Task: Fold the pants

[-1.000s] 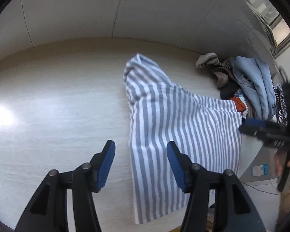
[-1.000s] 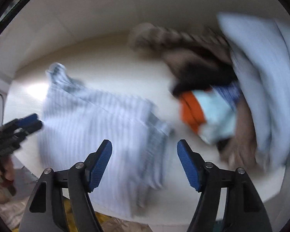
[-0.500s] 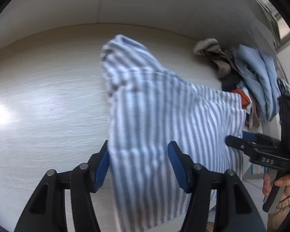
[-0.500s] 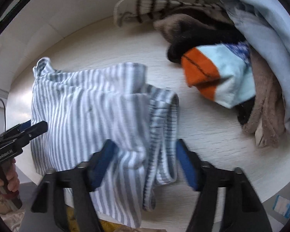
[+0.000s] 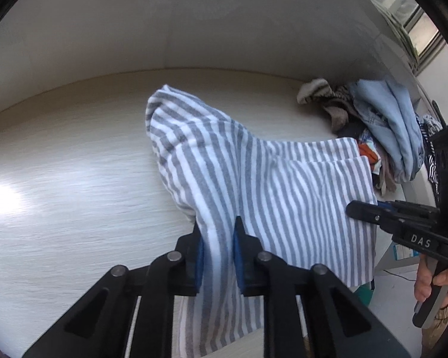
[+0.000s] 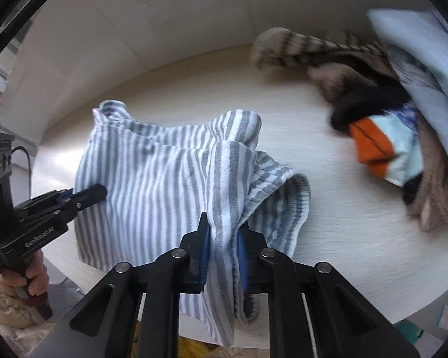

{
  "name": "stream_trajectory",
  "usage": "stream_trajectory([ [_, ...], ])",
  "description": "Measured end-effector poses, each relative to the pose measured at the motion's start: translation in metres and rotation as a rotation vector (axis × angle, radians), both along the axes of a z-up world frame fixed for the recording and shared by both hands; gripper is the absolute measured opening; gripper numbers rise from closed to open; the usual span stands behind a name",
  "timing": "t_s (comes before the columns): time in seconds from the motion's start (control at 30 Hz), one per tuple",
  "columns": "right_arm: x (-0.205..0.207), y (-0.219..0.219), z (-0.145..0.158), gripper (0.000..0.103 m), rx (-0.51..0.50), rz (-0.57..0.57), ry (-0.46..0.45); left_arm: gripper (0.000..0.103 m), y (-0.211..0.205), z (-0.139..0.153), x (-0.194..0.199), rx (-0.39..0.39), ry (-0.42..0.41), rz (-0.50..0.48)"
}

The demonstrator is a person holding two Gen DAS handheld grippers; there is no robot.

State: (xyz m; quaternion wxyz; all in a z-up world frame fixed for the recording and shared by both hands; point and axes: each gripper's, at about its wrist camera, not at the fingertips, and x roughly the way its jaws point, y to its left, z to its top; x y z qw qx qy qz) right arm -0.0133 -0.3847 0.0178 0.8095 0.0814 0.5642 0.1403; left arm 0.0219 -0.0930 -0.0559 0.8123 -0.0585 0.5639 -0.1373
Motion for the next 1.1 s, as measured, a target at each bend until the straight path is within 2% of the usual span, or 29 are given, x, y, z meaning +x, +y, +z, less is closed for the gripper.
stream_trajectory([
  [0.33, -0.001, 0.107, 0.025, 0.017, 0.049, 0.117, -0.038, 0.015, 0.092, 0.025, -0.015, 0.037, -0.038, 0.101],
  [0.87, 0.029, 0.309, 0.064, 0.017, 0.101, 0.348, -0.100, 0.015, 0.296, 0.067, -0.020, 0.137, -0.131, 0.302],
  [1.03, 0.040, 0.369, 0.062, 0.017, 0.093, 0.390, -0.105, 0.015, 0.341, 0.063, -0.008, 0.179, -0.139, 0.324],
  [1.1, 0.053, 0.395, 0.043, 0.017, 0.088, 0.391, -0.097, 0.015, 0.362, 0.057, -0.004, 0.185, -0.129, 0.332],
])
